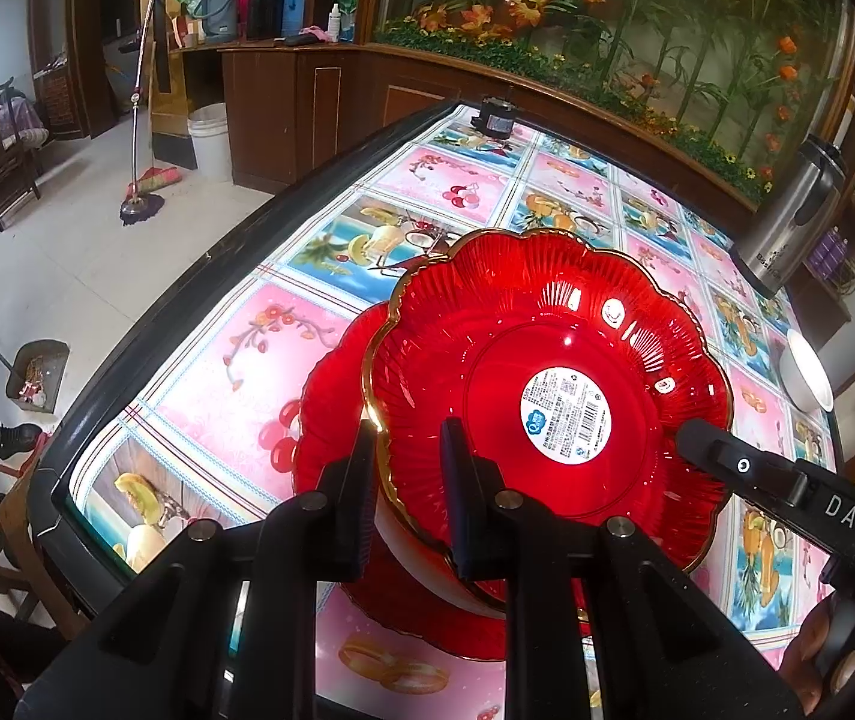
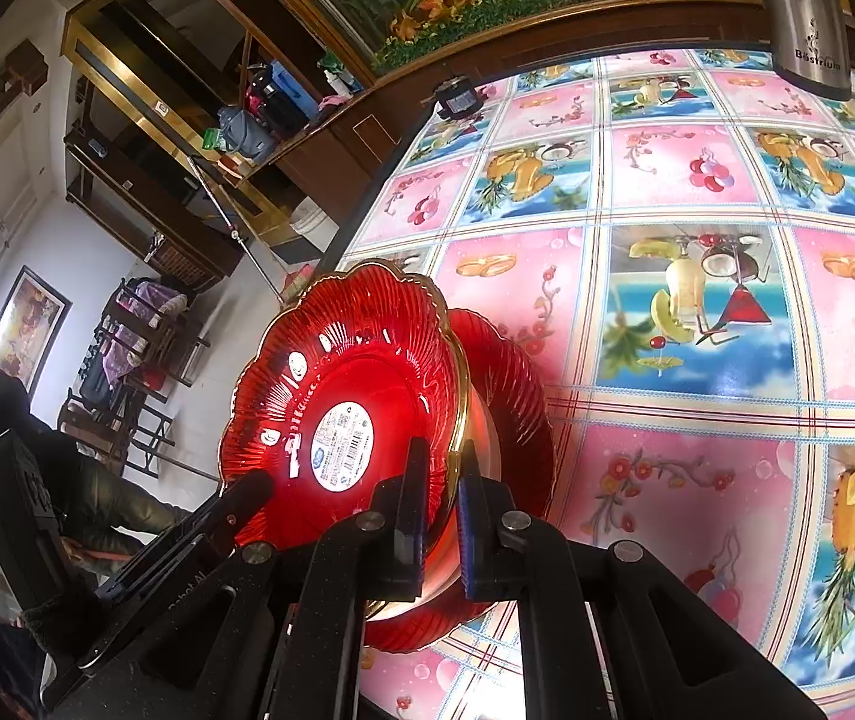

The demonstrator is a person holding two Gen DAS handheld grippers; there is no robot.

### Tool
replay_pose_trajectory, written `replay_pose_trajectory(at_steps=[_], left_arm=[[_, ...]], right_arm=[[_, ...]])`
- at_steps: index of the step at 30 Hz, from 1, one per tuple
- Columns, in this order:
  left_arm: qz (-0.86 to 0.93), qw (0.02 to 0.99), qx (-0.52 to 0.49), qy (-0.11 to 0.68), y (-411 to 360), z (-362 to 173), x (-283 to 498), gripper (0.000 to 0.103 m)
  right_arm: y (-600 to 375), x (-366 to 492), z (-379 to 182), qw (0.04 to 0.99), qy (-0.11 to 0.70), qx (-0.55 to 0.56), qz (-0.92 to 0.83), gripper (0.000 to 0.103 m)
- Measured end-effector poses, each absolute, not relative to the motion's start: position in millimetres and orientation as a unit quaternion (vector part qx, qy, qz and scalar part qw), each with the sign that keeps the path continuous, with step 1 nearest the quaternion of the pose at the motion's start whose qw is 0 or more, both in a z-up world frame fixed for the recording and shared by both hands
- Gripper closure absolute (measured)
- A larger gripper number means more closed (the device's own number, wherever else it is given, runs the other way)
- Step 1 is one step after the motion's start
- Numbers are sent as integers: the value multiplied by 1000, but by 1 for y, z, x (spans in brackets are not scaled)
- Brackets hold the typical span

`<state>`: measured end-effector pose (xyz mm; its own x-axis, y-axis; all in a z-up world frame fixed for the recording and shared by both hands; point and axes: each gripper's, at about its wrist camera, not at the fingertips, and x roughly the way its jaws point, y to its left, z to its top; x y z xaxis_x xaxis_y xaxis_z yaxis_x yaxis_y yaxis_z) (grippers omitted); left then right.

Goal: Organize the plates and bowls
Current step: 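Lower the red fluted dish with both grippers onto the beige plate, then open both grippers to release the red fluted dish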

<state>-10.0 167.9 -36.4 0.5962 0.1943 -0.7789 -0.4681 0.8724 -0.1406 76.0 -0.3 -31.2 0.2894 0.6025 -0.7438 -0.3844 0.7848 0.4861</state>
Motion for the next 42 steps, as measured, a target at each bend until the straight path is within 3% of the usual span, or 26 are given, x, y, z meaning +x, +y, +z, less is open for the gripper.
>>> replay_pose_trajectory(at_steps=[18,21,31,34,36,38,42], left_arm=[[188,875,-175,410,170,-39,-9,86],[189,871,-179,416,170,-42,-8,86],[196,869,-195,411,174,-38,-13,85],[197,871,-199,404,176,-34,-17,74],[203,875,-200,392,177,-30,-19,50],[207,879,-199,382,176,-26,-21,38],[213,883,-195,370,175,-19,-23,38]], right_arm=[[2,77,-32,795,513,105,307,95],[3,77,-35,792,519,102,305,90],[4,74,-32,796,518,94,300,87],[3,74,-30,796,515,95,303,81],[1,73,-29,797,514,99,303,76],[-3,75,-29,796,513,108,301,65],[-8,76,-27,796,510,118,304,62]])
